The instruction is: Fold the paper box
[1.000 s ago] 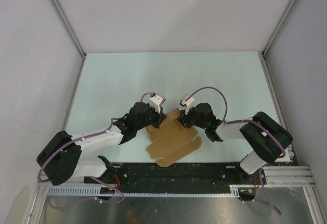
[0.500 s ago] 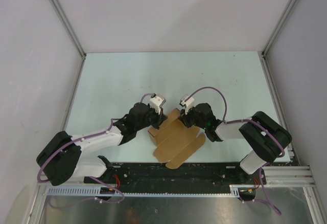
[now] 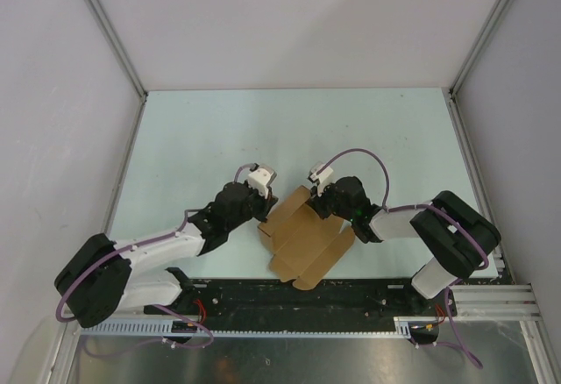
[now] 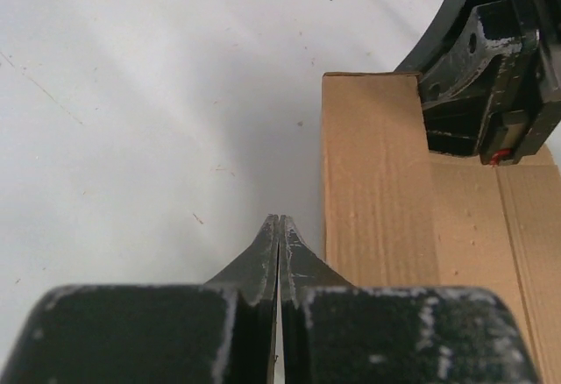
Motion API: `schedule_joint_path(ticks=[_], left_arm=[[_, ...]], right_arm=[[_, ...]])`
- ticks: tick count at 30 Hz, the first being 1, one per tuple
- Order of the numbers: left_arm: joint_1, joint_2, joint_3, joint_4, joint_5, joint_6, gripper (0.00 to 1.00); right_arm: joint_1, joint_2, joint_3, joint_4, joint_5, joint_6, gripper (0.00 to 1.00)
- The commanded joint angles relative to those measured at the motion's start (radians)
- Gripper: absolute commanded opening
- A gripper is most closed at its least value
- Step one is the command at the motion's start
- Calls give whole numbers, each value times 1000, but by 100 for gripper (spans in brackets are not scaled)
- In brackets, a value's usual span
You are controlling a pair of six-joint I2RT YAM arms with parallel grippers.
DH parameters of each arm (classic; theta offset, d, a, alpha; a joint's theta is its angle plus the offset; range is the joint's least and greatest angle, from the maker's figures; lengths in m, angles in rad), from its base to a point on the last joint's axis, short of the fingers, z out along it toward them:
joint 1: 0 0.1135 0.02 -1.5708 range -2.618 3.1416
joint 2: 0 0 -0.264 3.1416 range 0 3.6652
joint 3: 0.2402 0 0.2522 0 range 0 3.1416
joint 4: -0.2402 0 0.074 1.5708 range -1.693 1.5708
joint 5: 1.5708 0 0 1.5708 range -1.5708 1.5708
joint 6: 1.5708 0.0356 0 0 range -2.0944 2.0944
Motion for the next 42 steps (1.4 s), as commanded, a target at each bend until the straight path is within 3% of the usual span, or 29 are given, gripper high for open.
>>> schedule_joint_path(ticks=[1, 3, 4, 7, 12, 16, 19, 24, 28, 31, 37, 42], left_arm=[[0, -24, -10, 16, -57, 31, 0], [1, -18, -7, 17, -66, 31, 0], [0, -15, -7, 16, -68, 33, 0], [0, -17, -10, 17, -74, 33, 0], [0, -18, -10, 17, -78, 31, 0], [0, -12, -10, 17, -77, 31, 0], [0, -6, -7, 17, -75, 31, 0], [0, -1, -5, 16, -74, 34, 0], [0, -3, -7, 16, -77, 36, 0], [0, -4, -5, 16, -80, 36, 0], [3, -21, -13, 14, -143, 25, 0], [74, -131, -69, 13, -218, -50, 0]], right_arm=[[1, -34, 17, -10, -26, -3, 12], [1, -42, 20, -33, -23, -6, 35], [1, -45, 21, -36, -25, -11, 39], [1, -57, 21, -58, -31, -22, 46], [-2, -67, 20, -64, -40, -31, 47], [-4, -56, 19, -45, -51, -29, 39], [-10, -34, 19, -16, -60, -12, 22], [-13, -14, 20, 10, -66, -3, 8], [-14, -2, 20, 25, -65, -2, 0], [-16, -2, 21, 36, -71, -2, 0], [-14, -80, 100, -194, -51, -68, 0], [-37, -183, 230, -550, -135, -173, 0]])
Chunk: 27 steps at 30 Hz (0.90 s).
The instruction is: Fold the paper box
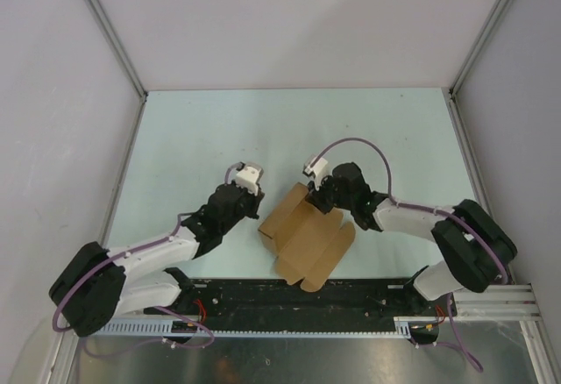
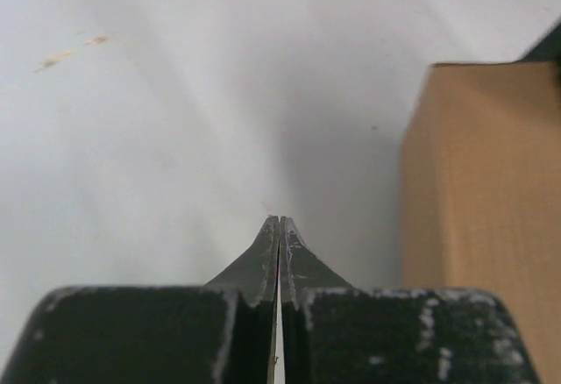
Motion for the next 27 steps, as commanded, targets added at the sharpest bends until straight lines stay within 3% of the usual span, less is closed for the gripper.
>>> schedule_joint_path(ticks=[1, 4, 12, 21, 27], left_arm=[[56, -114, -53, 19, -113, -54, 0], [57, -157, -70, 20, -150, -66, 0], [57, -156, -70, 20, -167, -62, 0], [56, -160, -73, 22, -171, -65, 0], [57, -160, -75, 23, -173, -70, 0]], right_arm=[[-32, -108, 149, -320, -96, -115, 0], [-40, -141, 243, -553, -107, -168, 0], [9, -78, 428, -745, 98, -112, 0], [89, -111, 497, -846, 213, -371, 0], [75, 0, 681, -1073, 193, -509, 0]])
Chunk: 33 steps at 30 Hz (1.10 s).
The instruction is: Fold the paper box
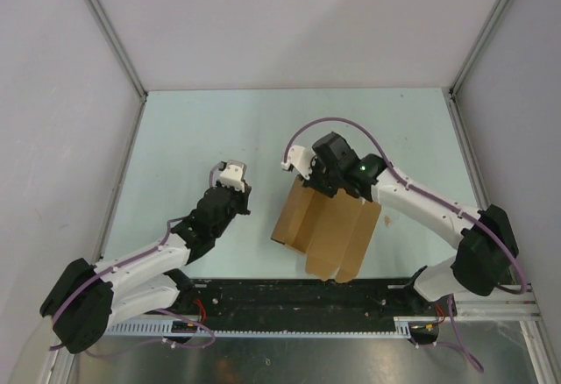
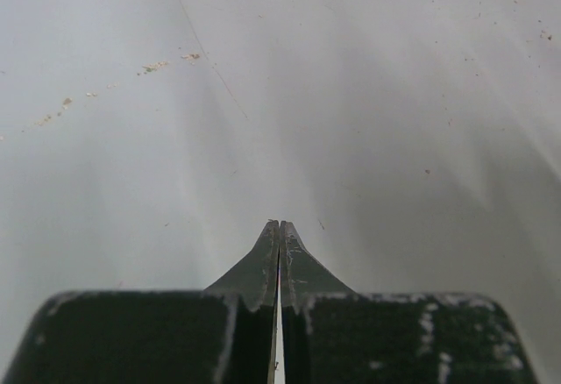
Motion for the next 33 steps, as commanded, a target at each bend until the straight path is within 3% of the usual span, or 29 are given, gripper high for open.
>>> schedule_joint_path(ticks=[1, 12, 21, 26, 29, 30, 33], left_arm=[[3, -10, -11, 30, -17, -21, 0], [3, -2, -11, 30, -50, -21, 0], [3, 18, -4, 30, -56, -18, 0], [3, 22, -4, 30, -60, -18, 0], [3, 22, -4, 30, -60, -18, 0], [3, 25, -4, 30, -60, -18, 0], [3, 28, -3, 30, -60, -19, 0]], right_arm=[[-15, 92, 174, -213, 23, -143, 0], [-54, 389, 519, -629, 50, -381, 0], [-24, 520, 557, -683, 210, -402, 1], [-21, 534, 551, -660, 214, -396, 25], [-20, 529, 556, -649, 202, -394, 44], [-24, 526, 559, -646, 197, -393, 55], [-35, 502, 568, -618, 161, -385, 60]])
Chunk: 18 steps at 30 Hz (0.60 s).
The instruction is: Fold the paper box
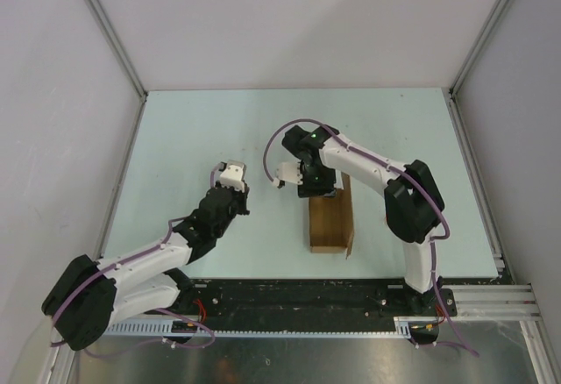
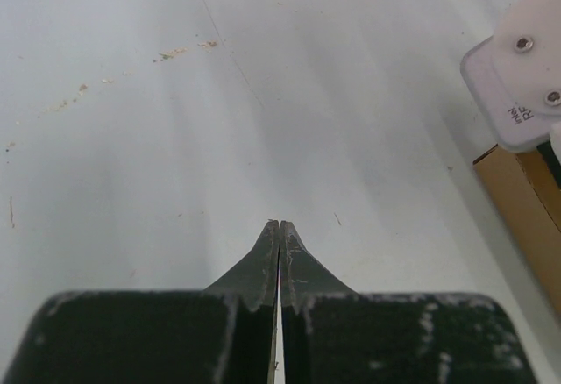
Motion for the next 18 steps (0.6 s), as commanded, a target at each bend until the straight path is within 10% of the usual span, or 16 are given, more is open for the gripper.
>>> schedule_joint_path(ticks=[1, 11, 18], left_arm=[[3, 6, 0, 30, -21, -14, 0], [3, 6, 0, 30, -24, -15, 0], [3, 76, 33, 27, 105, 11, 17]], right_arm=[[-24, -51, 41, 32, -68, 3, 61], [-152, -515, -273, 928, -498, 514, 66], [-199, -681, -302, 963, 48, 1031, 67]])
